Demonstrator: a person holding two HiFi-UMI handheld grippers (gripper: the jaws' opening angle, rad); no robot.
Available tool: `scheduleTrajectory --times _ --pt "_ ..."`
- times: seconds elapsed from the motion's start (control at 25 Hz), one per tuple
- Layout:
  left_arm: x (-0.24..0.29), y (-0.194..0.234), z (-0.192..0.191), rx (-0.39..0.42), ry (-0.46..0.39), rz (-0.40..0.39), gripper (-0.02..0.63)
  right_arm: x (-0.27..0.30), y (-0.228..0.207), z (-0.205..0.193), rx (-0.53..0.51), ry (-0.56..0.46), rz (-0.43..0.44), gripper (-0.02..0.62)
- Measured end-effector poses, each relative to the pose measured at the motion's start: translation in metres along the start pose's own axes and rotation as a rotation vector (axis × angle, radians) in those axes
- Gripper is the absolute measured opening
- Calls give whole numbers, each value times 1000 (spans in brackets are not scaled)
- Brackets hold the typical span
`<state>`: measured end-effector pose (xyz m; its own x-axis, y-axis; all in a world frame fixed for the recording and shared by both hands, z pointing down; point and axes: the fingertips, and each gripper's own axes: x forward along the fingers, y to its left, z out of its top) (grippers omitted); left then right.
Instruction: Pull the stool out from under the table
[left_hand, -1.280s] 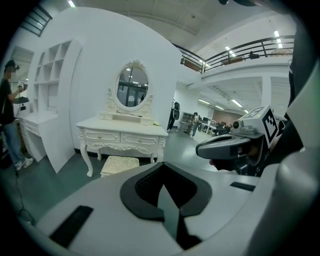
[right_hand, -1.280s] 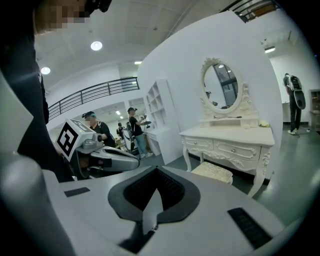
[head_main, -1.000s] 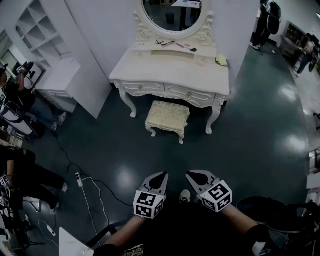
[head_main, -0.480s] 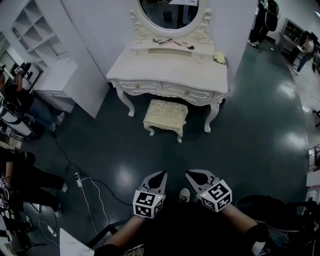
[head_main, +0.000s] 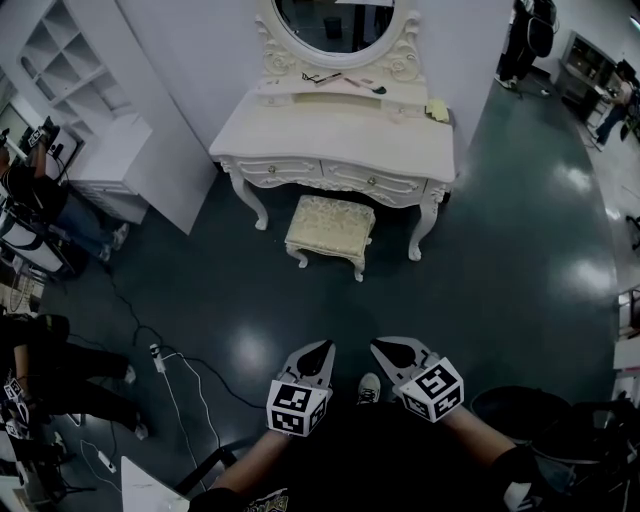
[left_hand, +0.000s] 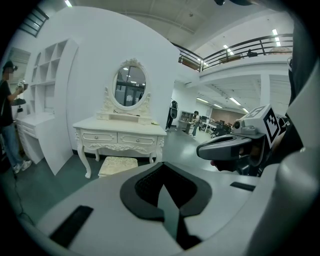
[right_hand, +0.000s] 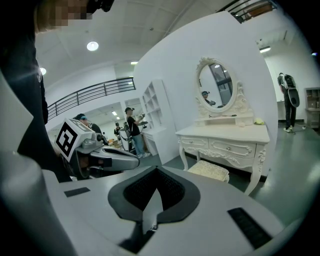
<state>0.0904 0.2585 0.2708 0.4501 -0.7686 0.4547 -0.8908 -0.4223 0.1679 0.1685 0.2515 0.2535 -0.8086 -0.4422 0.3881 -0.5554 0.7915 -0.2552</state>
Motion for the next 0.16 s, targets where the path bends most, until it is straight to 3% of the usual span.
scheduleTrajectory --times 0.16 --pt "5 -3 2 0 3 -9 8 -1 -5 0 3 -1 -3 28"
